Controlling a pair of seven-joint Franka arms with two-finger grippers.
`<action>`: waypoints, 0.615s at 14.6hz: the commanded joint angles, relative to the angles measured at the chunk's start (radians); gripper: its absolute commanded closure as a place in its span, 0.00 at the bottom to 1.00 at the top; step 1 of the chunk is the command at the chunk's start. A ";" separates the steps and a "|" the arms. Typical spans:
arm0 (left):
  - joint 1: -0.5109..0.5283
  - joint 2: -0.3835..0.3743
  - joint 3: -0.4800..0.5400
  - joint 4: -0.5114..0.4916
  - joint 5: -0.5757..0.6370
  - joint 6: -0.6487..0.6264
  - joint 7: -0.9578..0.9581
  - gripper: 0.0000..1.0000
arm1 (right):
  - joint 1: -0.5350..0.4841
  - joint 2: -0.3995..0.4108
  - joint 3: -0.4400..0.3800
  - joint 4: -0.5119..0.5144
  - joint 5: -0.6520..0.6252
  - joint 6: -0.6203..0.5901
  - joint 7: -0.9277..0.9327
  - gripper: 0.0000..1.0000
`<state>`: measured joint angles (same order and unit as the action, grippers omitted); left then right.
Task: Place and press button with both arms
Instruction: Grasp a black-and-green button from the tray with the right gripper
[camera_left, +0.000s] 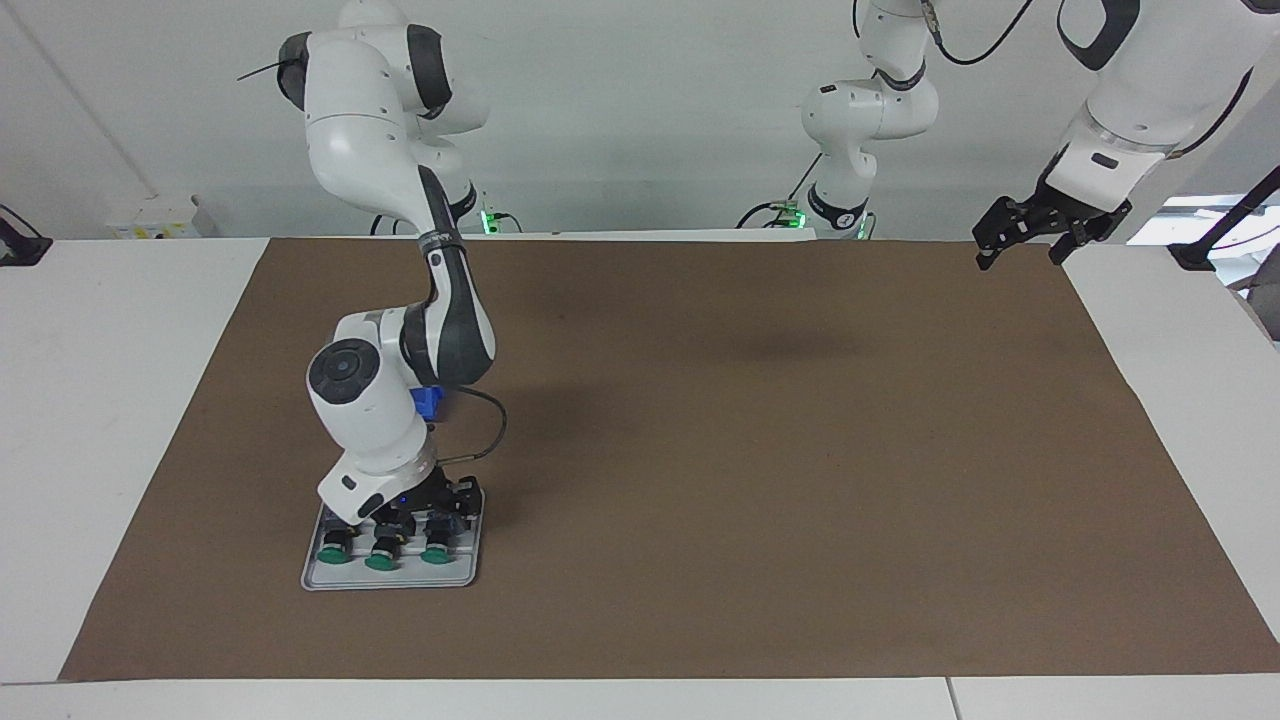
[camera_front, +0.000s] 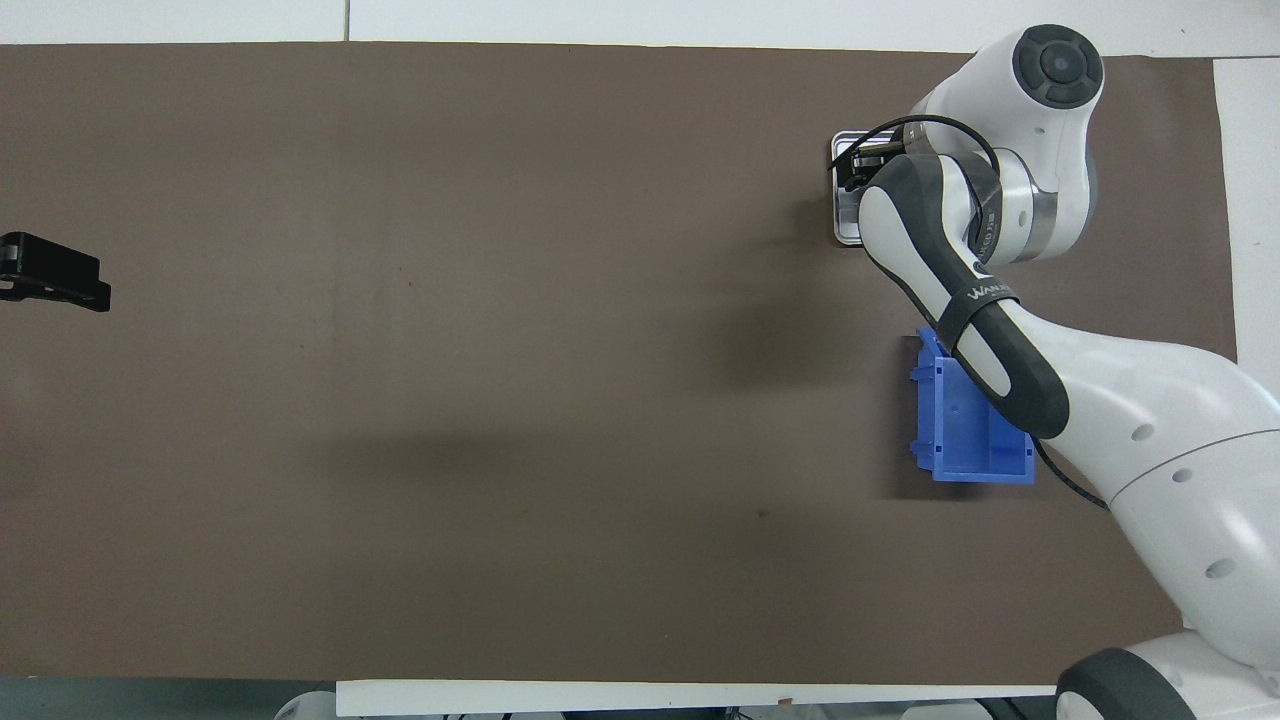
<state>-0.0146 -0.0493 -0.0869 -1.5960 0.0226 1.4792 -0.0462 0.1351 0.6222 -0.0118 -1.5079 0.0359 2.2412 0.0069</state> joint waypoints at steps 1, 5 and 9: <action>-0.002 -0.021 0.002 -0.025 0.011 -0.003 0.003 0.00 | -0.012 0.013 0.003 0.006 0.019 0.006 -0.059 0.20; -0.002 -0.023 0.002 -0.032 0.011 0.001 -0.004 0.00 | -0.005 0.010 0.003 -0.034 0.021 0.037 -0.064 0.25; -0.001 -0.023 0.002 -0.032 0.011 0.003 -0.004 0.00 | -0.005 0.007 0.003 -0.037 0.013 0.014 -0.064 0.61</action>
<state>-0.0143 -0.0493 -0.0865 -1.6026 0.0226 1.4792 -0.0466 0.1358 0.6324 -0.0130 -1.5346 0.0359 2.2532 -0.0302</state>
